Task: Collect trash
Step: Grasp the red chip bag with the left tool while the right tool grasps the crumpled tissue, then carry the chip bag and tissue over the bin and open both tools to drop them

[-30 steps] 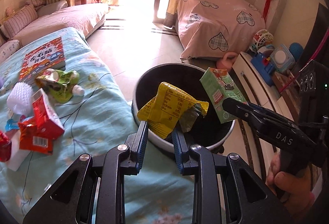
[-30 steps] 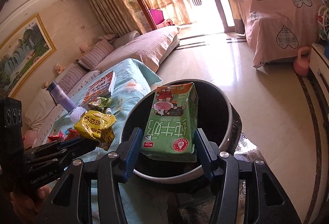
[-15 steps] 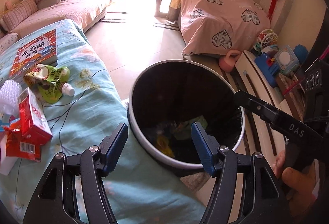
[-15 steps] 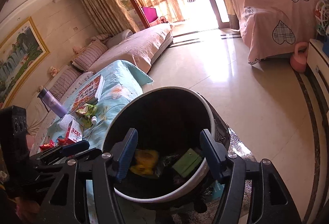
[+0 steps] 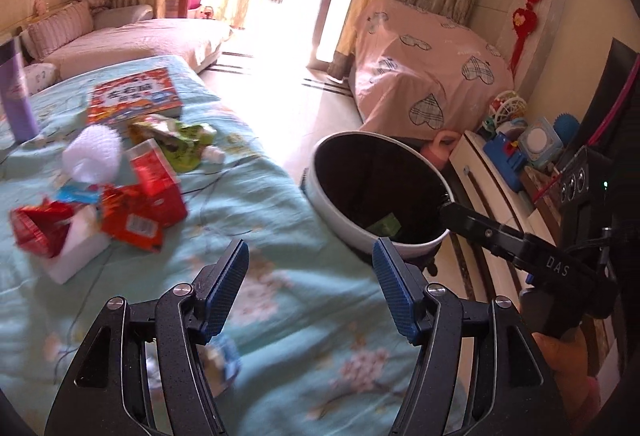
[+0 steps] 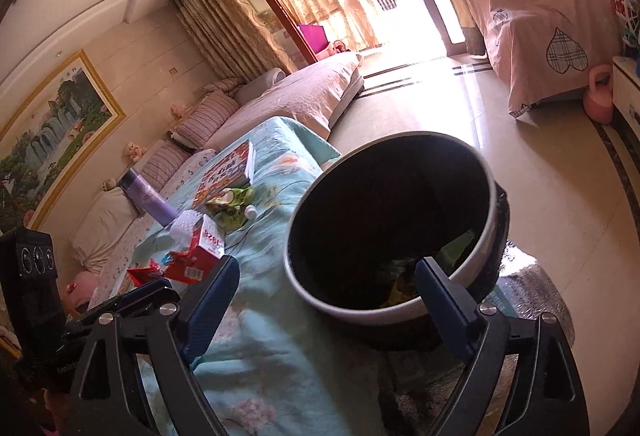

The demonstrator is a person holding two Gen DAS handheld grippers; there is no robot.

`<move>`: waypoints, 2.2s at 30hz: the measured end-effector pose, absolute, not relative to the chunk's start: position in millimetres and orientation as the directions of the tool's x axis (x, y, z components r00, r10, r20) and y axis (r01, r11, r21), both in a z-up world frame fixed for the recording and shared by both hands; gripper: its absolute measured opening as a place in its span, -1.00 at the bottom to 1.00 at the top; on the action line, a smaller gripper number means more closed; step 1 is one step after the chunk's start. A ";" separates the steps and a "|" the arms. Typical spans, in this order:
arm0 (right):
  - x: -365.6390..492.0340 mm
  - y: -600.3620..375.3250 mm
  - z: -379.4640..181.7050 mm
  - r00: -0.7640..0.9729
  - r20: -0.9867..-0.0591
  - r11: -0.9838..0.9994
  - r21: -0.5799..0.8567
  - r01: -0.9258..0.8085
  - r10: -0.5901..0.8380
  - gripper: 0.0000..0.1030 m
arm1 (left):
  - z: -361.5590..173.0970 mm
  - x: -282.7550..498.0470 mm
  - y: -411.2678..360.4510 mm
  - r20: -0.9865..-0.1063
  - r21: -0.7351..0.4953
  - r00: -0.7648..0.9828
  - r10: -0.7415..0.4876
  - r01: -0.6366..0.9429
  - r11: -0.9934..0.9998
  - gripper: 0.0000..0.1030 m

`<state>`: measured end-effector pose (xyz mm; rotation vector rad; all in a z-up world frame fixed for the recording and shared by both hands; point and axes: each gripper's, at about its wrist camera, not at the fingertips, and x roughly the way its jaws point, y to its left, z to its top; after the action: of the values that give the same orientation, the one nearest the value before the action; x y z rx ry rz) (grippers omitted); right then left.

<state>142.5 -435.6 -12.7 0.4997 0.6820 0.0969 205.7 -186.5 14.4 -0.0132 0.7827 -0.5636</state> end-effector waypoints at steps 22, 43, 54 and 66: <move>124.4 -273.3 -34.9 0.698 -0.613 0.910 0.392 -0.138 0.370 0.92 | -26.3 175.7 -2.7 -0.676 -0.266 0.673 -0.300 0.157 0.951 0.30; 170.9 -246.3 -57.3 0.593 -0.651 0.866 0.466 -0.182 0.475 -0.50 | -16.6 261.8 -16.6 -0.702 -0.200 0.687 -0.189 0.065 0.978 0.48; 166.3 -263.0 -52.0 0.598 -0.631 0.851 0.490 -0.186 0.494 -0.64 | -44.0 274.9 -4.4 -0.740 -0.228 0.637 -0.218 0.068 0.971 -0.91; 153.4 -283.5 -32.4 0.658 -0.601 0.864 0.477 -0.161 0.454 -0.65 | -26.1 211.3 -15.3 -0.697 -0.239 0.659 -0.284 0.159 0.958 -0.94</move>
<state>153.4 -283.5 -32.4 0.4052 0.7806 0.3593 211.3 -15.3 -26.1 -0.1627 0.8147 -0.2522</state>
